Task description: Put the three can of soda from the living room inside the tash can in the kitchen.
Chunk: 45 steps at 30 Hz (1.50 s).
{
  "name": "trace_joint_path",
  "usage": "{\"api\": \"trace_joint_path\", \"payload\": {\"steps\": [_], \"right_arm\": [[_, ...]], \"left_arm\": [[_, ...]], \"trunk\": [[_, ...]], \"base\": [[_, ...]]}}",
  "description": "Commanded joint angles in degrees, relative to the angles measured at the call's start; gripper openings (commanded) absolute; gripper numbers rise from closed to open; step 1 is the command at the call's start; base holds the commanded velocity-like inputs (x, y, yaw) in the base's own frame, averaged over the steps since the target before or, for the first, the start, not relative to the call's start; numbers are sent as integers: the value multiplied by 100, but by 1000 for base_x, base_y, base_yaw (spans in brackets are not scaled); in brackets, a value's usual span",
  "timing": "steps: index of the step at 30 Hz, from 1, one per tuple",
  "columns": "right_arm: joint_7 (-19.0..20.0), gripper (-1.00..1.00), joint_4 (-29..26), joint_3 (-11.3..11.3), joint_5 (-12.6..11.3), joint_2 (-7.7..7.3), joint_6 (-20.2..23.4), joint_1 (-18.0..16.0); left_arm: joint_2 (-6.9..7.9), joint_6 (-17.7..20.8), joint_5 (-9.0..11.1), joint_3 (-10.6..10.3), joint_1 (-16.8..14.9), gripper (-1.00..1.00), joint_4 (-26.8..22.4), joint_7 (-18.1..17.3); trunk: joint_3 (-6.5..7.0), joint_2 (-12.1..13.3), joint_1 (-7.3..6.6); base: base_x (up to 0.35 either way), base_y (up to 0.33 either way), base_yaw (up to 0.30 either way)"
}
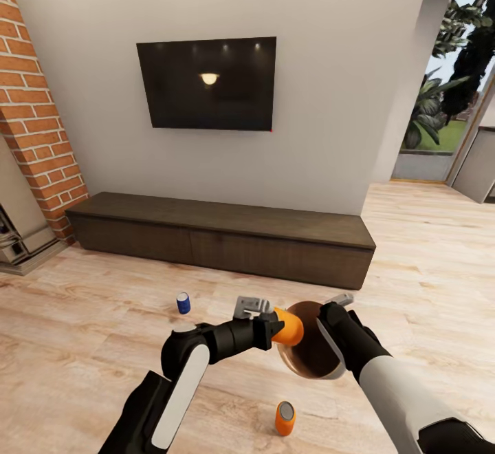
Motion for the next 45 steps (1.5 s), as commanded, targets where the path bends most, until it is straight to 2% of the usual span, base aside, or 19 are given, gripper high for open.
{"api": "trace_joint_path", "payload": {"steps": [1, 19, 26, 31, 34, 37, 45], "right_arm": [[9, -100, -9, 1, 75, 11, 11, -2], [24, -100, -82, -16, 79, 46, 11, -2], [45, -100, -89, -41, 74, 24, 6, -2], [52, -100, -91, -44, 72, 20, 4, -2], [54, -100, -92, -32, 69, 23, 7, -2], [55, -100, -92, -24, 69, 34, 9, -2], [55, -100, -194, -10, 61, 50, 14, -2]], "left_arm": [[0, -23, 2, -7, 0, -100, 12, -4], [22, -306, -58, -36, -8, -100, 151, 64], [24, -378, -63, -36, -8, -100, 182, 350], [25, -431, -68, -46, -10, -100, 205, 411], [23, -484, -69, -45, -15, -100, 408, 432], [17, -696, -64, -49, -26, -100, 650, 440], [-5, -910, -60, -54, -42, -100, 933, 439]], "trunk": [[1, 0, 0], [1, 0, 0], [1, 0, 0], [1, 0, 0], [1, 0, 0], [1, 0, 0], [1, 0, 0]], "base": [[0, 0, 0], [0, 0, 0], [0, 0, 0], [0, 0, 0], [0, 0, 0], [0, 0, 0], [0, 0, 0]]}}
